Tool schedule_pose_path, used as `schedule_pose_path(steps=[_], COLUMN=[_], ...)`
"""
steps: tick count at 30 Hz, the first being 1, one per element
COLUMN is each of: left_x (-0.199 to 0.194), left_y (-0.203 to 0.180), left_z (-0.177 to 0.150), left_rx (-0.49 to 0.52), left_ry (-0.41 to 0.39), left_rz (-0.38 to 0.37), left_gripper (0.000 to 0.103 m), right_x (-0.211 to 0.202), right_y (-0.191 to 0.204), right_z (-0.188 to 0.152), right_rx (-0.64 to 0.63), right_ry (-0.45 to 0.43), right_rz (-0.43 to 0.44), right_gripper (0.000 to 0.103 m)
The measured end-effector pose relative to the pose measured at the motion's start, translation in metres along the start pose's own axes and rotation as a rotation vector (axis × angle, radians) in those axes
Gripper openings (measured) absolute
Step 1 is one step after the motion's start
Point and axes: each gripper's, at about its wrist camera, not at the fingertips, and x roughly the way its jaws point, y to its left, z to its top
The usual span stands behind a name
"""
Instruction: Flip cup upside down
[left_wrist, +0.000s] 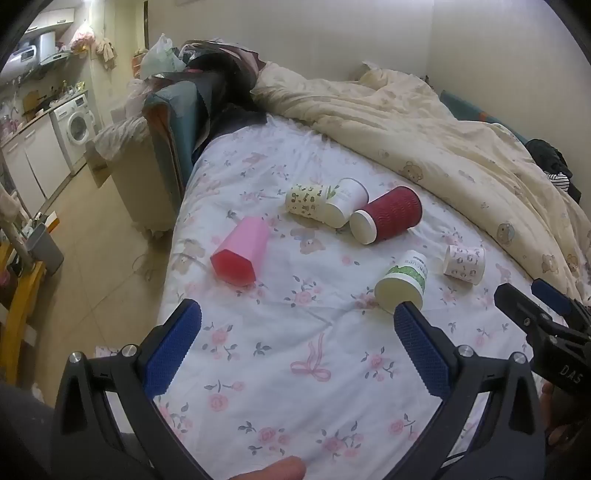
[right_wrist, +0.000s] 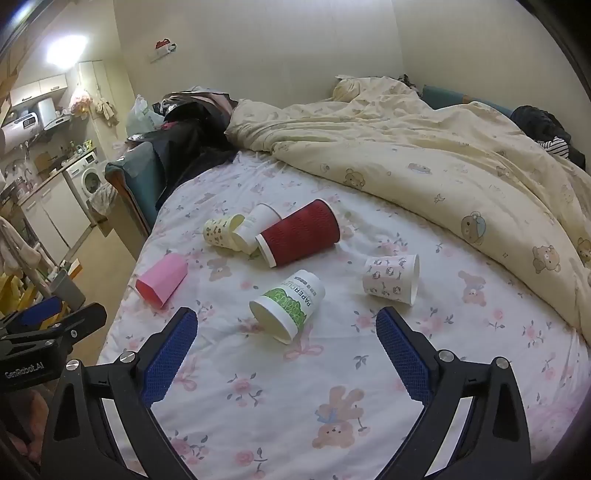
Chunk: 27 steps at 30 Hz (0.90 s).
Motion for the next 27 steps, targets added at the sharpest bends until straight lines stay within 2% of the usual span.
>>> schedule_pose_path(steps=[27], left_x=[-0.001], left_y=[-0.004], left_z=[0.002], left_rx=[0.020], left_ry=[-0.011], left_rz=[0.013], left_gripper=[0.103], right_x=[0.001], right_y=[-0.001], right_z=[-0.001], right_rx=[0.001], right_ry=[-0.001], right_rz=[0.002], right_gripper=[0.100])
